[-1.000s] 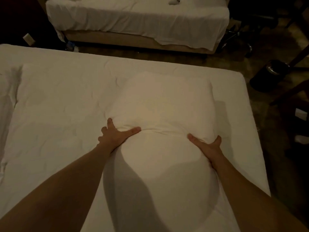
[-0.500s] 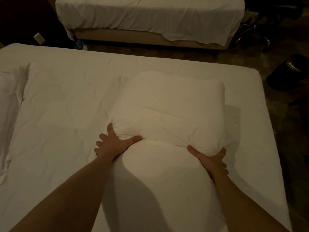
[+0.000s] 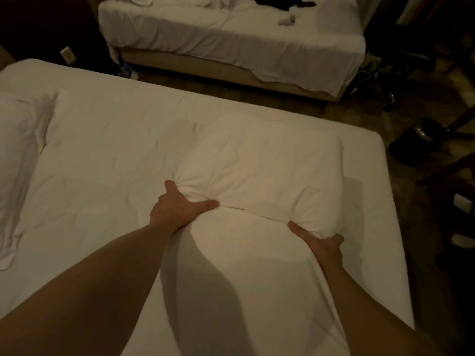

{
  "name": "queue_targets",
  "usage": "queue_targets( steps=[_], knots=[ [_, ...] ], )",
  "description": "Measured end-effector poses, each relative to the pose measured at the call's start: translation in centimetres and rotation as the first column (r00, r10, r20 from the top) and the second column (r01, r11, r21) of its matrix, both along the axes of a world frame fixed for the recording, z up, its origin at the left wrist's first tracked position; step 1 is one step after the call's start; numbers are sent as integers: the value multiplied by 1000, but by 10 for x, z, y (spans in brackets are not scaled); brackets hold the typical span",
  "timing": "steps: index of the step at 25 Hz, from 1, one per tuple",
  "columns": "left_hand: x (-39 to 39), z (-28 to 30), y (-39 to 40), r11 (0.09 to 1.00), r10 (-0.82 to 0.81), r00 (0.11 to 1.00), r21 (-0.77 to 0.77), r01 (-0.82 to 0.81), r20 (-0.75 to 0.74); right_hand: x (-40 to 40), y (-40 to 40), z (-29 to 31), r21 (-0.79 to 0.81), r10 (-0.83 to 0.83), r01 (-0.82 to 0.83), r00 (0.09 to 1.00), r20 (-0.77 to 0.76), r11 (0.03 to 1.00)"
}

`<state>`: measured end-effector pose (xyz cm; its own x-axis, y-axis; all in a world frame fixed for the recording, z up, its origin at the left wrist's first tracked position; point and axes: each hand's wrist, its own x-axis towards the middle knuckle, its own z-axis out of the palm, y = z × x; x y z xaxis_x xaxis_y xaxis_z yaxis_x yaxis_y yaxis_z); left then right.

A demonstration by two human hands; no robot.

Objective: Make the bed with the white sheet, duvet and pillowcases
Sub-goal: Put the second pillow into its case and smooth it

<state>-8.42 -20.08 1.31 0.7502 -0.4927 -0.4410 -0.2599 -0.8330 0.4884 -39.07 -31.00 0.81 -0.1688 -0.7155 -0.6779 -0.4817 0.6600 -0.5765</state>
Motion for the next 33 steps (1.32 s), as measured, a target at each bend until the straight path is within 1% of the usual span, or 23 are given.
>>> queue_targets(
  steps=[3,7,11,14,16,18,19,20,21,22,23,24,25,26,27,28,30,32,33],
  knots=[
    [41,21,21,998,36,999,-49,-36,2,43,12,31,-58,20,-18,999,37,998],
    [145,49,61,992,97,994,-91,-92,46,149,40,57,-91,93,-85,992,81,992],
    [275,60,101,982,148,989,-124,-144,22,279,68,61,-111,156,-143,981,119,983],
    [363,43,128,971,193,981,-140,-192,-11,370,83,45,-94,197,-186,971,133,978],
    [400,20,136,973,189,981,-126,-193,-47,406,89,32,-90,204,-198,976,70,976],
    [410,-3,140,987,140,989,-66,-143,-56,421,95,20,-72,194,-199,978,-71,977],
    [410,-10,136,996,91,996,-20,-91,-24,425,97,17,-70,187,-200,968,-165,977],
    [407,-14,131,1000,16,999,25,-17,38,427,98,16,-80,204,-230,946,-254,970],
    [403,-15,123,995,-96,989,43,92,110,434,100,17,-110,259,-308,909,-326,945],
    [397,-11,113,969,-248,952,33,246,177,443,102,22,-164,343,-428,858,-381,889],
    [389,-4,103,911,-404,889,10,412,218,456,105,27,-234,439,-569,787,-435,788],
    [380,2,96,841,-522,821,-18,540,233,469,109,31,-292,533,-709,686,-495,642],
    [371,7,93,780,-605,764,-23,625,224,482,116,34,-308,600,-817,570,-562,487],
    [362,7,95,732,-666,716,-2,681,208,491,124,33,-279,638,-880,471,-609,384],
    [353,4,101,706,-699,688,33,708,196,493,133,25,-225,656,-913,402,-639,340],
    [346,1,111,700,-708,679,70,710,192,488,143,17,-176,650,-921,372,-663,347],
    [338,-3,134,713,-699,687,126,689,199,467,163,2,-130,595,-903,372,-713,409],
    [330,-1,159,724,-690,699,171,668,189,446,182,-3,-115,557,-892,369,-744,437],
    [323,0,173,747,-665,723,183,639,188,436,192,-4,-114,546,-888,369,-752,445]
  ],
)
